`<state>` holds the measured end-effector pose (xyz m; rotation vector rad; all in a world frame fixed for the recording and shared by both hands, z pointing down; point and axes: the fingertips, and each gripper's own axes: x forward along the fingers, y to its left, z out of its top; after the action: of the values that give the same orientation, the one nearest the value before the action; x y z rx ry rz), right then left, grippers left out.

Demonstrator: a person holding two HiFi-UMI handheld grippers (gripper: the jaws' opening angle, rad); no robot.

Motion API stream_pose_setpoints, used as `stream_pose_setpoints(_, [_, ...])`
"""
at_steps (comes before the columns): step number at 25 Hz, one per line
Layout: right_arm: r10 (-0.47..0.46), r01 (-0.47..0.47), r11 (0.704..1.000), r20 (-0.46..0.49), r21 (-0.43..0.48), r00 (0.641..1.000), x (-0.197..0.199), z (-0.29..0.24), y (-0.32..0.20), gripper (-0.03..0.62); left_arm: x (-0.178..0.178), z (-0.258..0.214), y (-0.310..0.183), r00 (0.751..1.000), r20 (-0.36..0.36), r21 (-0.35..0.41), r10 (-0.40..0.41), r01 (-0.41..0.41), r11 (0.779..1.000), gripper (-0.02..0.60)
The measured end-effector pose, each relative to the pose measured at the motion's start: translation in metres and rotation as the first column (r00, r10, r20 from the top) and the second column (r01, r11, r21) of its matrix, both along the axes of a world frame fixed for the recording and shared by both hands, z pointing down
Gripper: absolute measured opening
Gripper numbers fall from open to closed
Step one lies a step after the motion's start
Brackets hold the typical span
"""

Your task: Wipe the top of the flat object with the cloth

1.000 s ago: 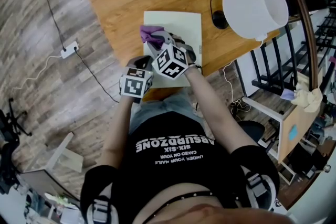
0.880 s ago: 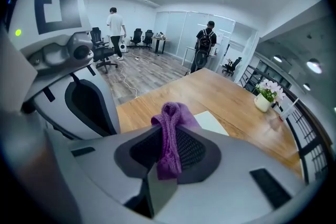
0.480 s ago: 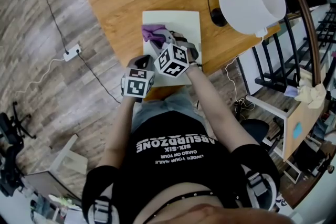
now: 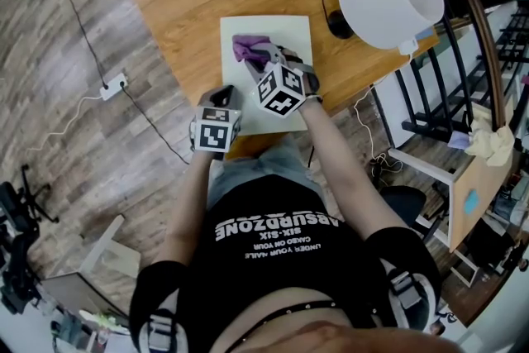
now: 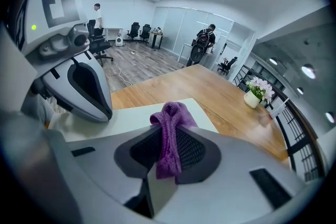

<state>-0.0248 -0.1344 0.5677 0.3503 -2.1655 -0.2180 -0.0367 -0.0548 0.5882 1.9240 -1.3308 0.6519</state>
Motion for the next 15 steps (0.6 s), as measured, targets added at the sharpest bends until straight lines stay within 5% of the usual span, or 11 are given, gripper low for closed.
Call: stream_pose_setpoints(15, [0.120,-0.120,0.993,-0.009,0.008,0.993,0.054,-0.002,-0.016,0.085,-0.002,-0.001,0.001,1.000,0.011,0.001,-0.015,0.015,1.000,0.017])
